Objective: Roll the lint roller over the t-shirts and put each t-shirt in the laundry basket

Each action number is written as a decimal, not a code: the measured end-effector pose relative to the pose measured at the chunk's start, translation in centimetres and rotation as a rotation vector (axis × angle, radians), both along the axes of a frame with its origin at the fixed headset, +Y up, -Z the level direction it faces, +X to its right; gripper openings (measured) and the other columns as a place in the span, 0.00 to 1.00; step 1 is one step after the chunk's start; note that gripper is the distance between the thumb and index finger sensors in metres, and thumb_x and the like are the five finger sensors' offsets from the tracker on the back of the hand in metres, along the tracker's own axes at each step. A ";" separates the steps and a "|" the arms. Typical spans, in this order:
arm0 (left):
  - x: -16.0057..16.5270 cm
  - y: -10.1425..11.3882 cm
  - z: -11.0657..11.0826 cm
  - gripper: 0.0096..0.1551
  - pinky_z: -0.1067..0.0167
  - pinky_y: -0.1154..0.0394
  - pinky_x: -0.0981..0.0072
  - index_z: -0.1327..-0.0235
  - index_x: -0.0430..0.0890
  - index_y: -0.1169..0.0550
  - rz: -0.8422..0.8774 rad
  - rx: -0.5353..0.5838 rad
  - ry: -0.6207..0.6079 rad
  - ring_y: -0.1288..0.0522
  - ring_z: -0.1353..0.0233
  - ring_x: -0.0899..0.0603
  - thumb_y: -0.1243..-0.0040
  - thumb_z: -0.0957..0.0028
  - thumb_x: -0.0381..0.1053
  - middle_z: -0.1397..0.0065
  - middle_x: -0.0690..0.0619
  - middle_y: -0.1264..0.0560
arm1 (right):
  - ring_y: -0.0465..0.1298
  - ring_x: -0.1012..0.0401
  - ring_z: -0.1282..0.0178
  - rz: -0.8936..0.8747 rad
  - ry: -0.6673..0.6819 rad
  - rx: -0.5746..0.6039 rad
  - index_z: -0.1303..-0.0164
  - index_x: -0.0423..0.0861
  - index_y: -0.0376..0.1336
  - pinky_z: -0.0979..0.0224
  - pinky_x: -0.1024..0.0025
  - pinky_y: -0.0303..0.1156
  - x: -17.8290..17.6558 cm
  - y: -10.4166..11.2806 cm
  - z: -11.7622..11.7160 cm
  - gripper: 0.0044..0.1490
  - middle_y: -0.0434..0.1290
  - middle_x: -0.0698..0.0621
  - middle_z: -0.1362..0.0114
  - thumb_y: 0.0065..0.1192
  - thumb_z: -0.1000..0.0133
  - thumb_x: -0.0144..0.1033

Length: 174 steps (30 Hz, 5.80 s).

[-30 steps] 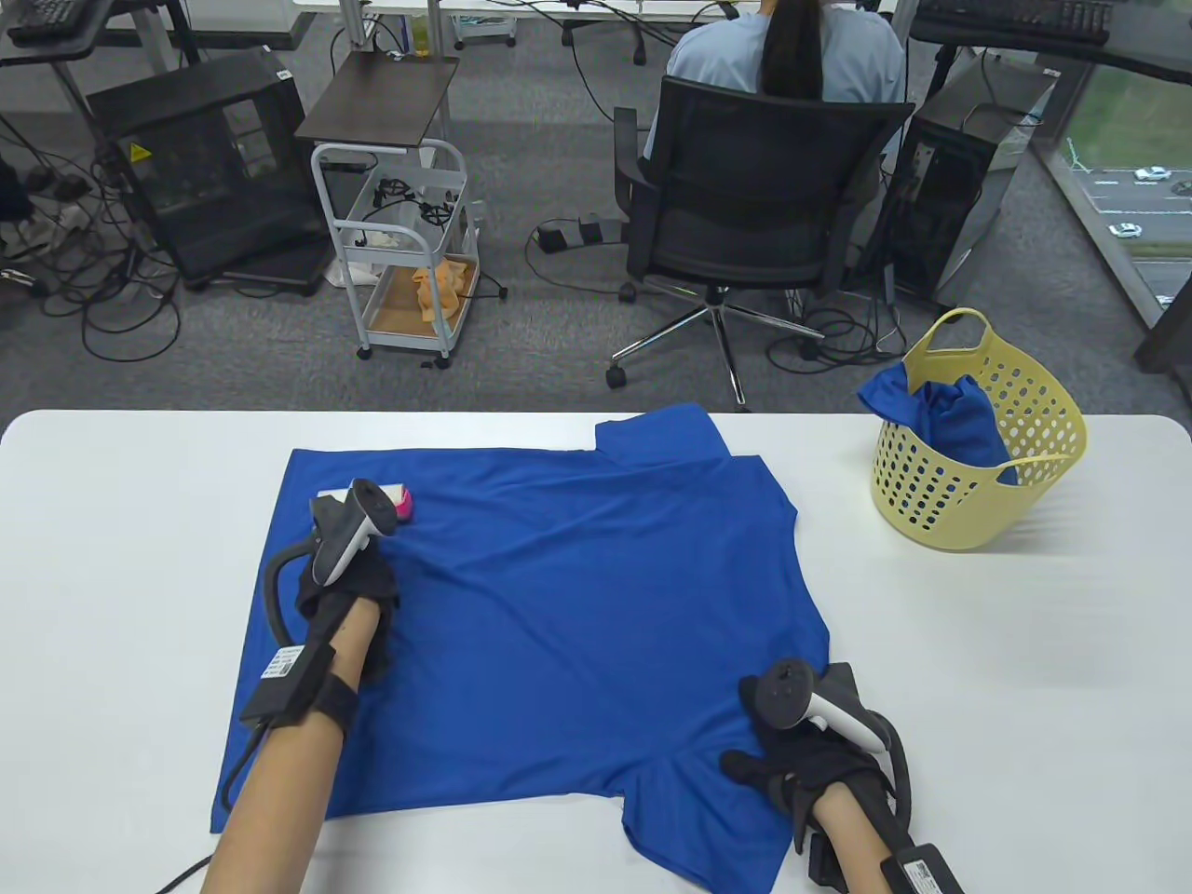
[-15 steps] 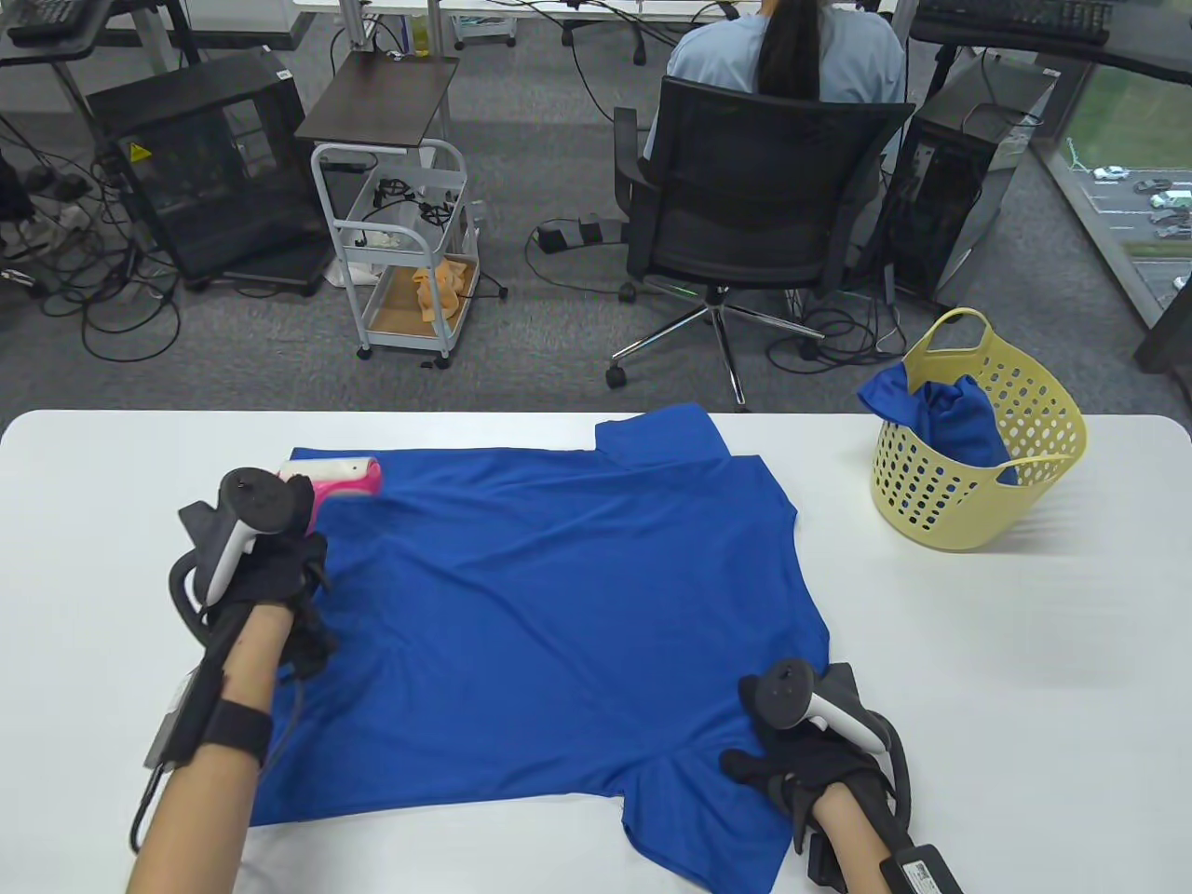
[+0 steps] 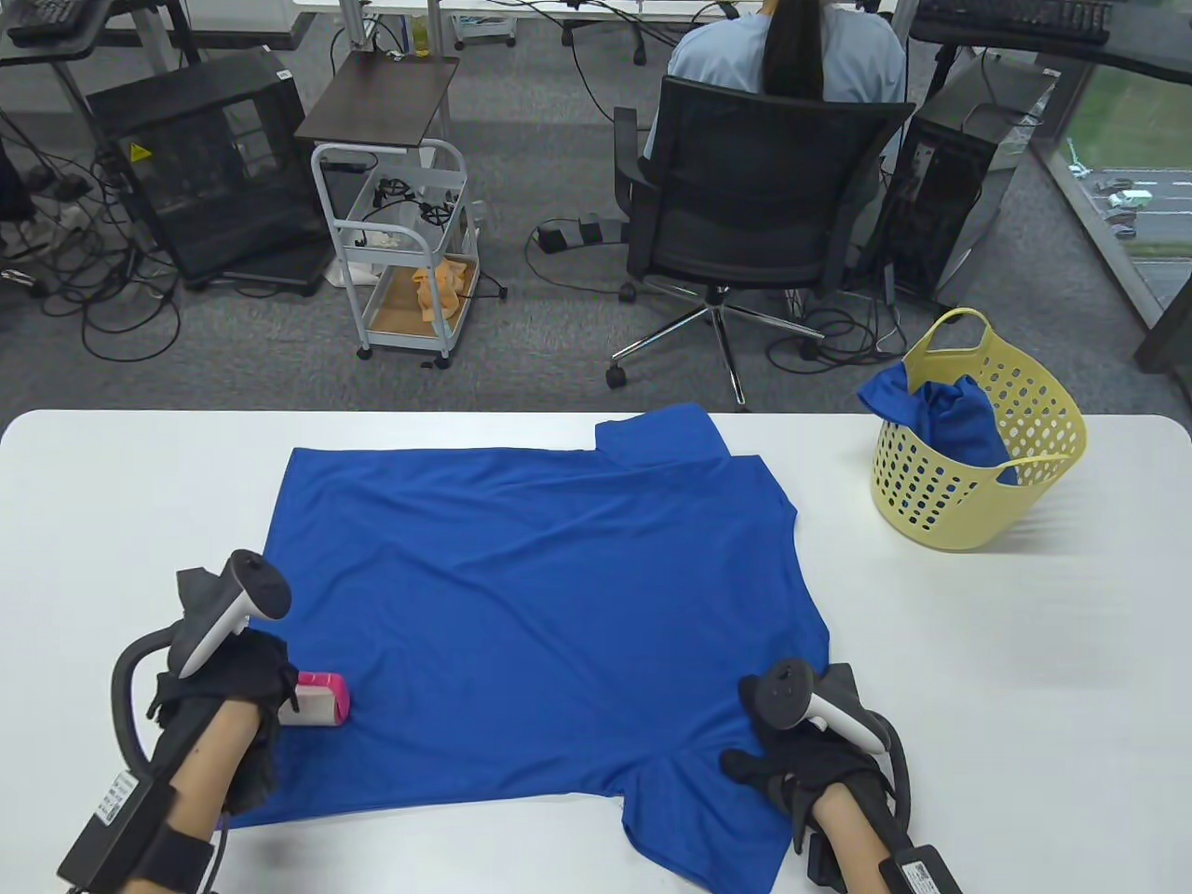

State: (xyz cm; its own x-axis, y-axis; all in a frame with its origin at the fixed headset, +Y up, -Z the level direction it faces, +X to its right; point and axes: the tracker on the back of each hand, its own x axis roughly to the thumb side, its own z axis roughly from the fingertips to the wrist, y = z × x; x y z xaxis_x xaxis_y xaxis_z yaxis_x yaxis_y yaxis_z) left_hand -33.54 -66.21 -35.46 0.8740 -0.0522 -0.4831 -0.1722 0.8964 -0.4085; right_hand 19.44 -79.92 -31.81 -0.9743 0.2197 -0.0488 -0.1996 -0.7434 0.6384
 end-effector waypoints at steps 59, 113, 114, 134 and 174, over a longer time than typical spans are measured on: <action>-9.4 -5.3 0.6 0.45 0.22 0.51 0.43 0.23 0.63 0.51 0.045 0.545 0.037 0.51 0.14 0.42 0.40 0.47 0.59 0.17 0.58 0.48 | 0.17 0.39 0.28 -0.002 -0.003 0.006 0.27 0.59 0.21 0.33 0.29 0.24 0.0 -0.1 0.0 0.52 0.14 0.45 0.22 0.42 0.45 0.64; 7.7 -6.8 5.5 0.53 0.21 0.57 0.49 0.21 0.59 0.50 0.111 0.606 -0.387 0.56 0.14 0.42 0.37 0.54 0.70 0.16 0.56 0.49 | 0.71 0.57 0.35 0.245 0.039 0.590 0.43 0.60 0.63 0.34 0.65 0.76 -14.1 2.4 -11.4 0.23 0.68 0.57 0.31 0.60 0.48 0.51; 7.7 -6.9 5.5 0.54 0.21 0.57 0.48 0.21 0.59 0.50 0.111 0.606 -0.387 0.56 0.14 0.42 0.37 0.54 0.70 0.16 0.56 0.49 | 0.73 0.58 0.38 0.263 0.045 0.590 0.45 0.60 0.64 0.38 0.67 0.77 -13.8 2.5 -11.4 0.22 0.71 0.58 0.35 0.61 0.49 0.50; 6.3 -7.0 5.4 0.53 0.21 0.56 0.49 0.21 0.59 0.51 0.171 0.608 -0.344 0.56 0.14 0.42 0.38 0.53 0.70 0.16 0.56 0.49 | 0.85 0.72 0.76 -0.592 -0.483 0.994 0.37 0.46 0.61 0.76 0.85 0.87 2.5 31.5 -12.3 0.24 0.86 0.64 0.60 0.54 0.39 0.45; 6.3 -7.2 5.7 0.52 0.22 0.58 0.48 0.21 0.59 0.52 0.245 0.566 -0.338 0.59 0.15 0.42 0.40 0.51 0.69 0.16 0.56 0.52 | 0.58 0.47 0.15 -0.433 -0.544 0.880 0.31 0.56 0.54 0.16 0.48 0.51 17.8 25.6 -20.4 0.25 0.64 0.48 0.18 0.46 0.36 0.53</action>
